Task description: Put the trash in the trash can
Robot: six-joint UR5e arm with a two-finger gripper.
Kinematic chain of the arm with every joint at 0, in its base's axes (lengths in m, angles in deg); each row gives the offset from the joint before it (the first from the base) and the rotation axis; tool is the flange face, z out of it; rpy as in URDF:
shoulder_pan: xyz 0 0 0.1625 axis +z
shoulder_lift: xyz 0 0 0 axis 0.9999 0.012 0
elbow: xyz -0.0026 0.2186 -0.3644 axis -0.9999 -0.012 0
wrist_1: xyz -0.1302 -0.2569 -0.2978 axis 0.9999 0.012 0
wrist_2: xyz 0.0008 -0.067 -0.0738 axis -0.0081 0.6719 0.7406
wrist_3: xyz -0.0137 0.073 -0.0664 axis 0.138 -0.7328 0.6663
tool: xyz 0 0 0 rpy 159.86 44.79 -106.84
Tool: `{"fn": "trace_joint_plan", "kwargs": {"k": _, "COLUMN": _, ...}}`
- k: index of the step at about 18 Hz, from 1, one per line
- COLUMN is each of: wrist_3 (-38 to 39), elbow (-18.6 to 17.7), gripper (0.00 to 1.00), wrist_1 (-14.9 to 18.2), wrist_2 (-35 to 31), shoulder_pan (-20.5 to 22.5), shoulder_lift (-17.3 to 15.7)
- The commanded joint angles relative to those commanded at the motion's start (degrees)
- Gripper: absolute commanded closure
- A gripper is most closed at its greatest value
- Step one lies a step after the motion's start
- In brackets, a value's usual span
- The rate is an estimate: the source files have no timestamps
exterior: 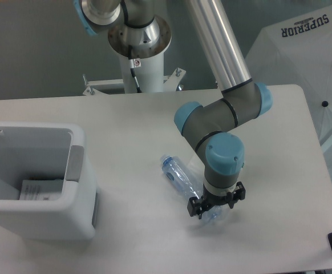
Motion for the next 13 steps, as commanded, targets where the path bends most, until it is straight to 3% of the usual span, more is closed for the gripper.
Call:
{"fn": "trace_joint_plan", "kwargs": {"k": 9, "wrist_3": 0.9, "elbow": -1.8, "gripper": 0.01, "wrist_1": -0.3, "wrist_2": -1.5, "shoulder_pan": -0.4, "shoulder_lift": 0.4}}
{"fn": "trace_joint_plan", "kwargs": {"k": 13, "wrist_3": 1.4, "elbow": -2.0, "gripper": 0.21, "wrist_1": -0.2, "wrist_2": -1.4, "shoulder_pan": -0.4, "shoulder_lift": 0.2}}
